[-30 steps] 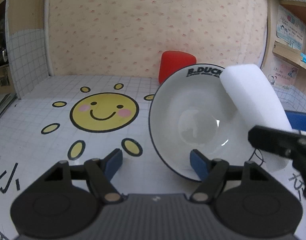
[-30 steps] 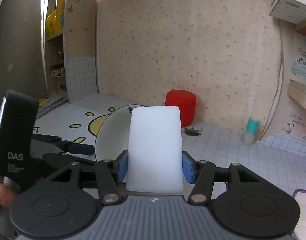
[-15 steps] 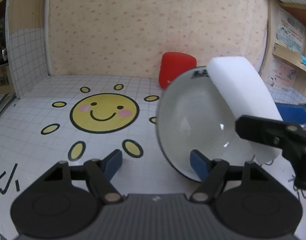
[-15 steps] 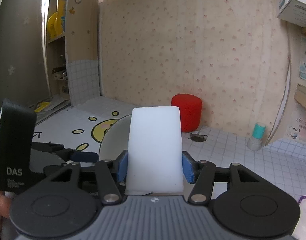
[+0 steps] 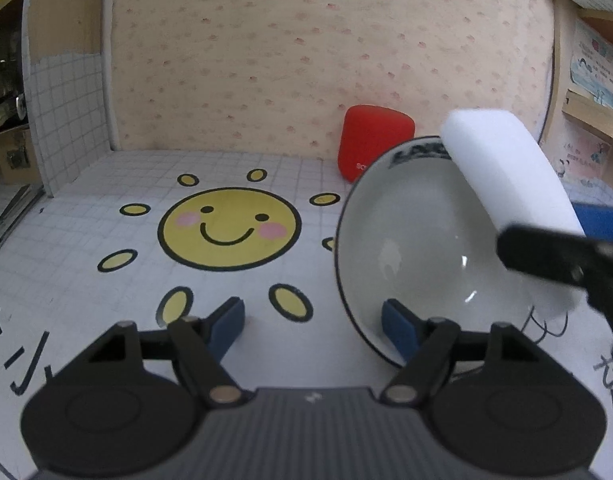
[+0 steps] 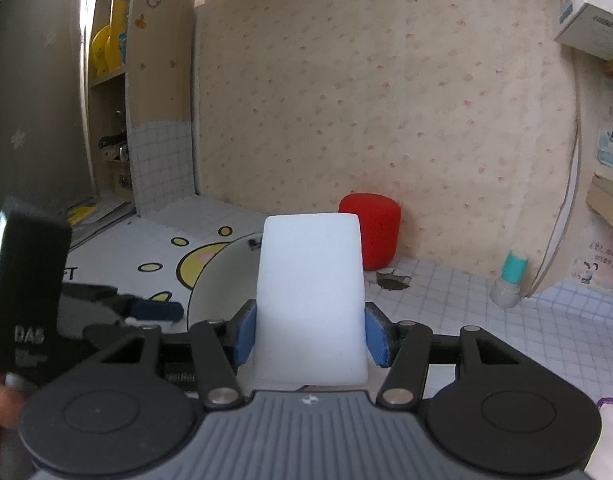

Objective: Clean bowl
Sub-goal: 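Rub the white sponge along the bowl's inner wall near the rim, right gripper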

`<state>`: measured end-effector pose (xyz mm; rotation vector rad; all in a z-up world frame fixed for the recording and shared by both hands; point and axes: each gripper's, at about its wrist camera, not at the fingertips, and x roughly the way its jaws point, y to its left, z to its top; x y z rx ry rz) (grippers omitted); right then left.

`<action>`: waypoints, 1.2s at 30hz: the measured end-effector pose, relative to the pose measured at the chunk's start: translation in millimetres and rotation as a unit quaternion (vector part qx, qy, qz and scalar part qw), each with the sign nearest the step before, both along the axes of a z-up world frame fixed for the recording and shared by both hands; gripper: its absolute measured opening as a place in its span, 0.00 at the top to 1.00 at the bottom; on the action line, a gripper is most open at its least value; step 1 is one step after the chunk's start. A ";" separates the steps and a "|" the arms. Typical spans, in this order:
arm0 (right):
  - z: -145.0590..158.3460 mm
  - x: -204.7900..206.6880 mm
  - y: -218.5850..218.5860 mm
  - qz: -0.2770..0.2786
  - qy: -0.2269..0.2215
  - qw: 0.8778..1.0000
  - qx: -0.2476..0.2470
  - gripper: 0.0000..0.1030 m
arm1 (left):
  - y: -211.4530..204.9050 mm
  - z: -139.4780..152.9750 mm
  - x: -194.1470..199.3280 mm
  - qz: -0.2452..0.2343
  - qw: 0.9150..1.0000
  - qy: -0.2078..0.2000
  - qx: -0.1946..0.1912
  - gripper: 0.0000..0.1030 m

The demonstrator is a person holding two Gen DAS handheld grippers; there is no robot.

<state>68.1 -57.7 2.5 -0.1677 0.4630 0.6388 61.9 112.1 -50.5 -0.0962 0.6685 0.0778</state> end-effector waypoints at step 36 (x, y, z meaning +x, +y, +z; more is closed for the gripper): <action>-12.8 -3.9 6.7 0.009 0.011 1.000 -0.008 0.48 | 19.6 4.6 6.1 0.015 1.000 0.002 -0.019 0.27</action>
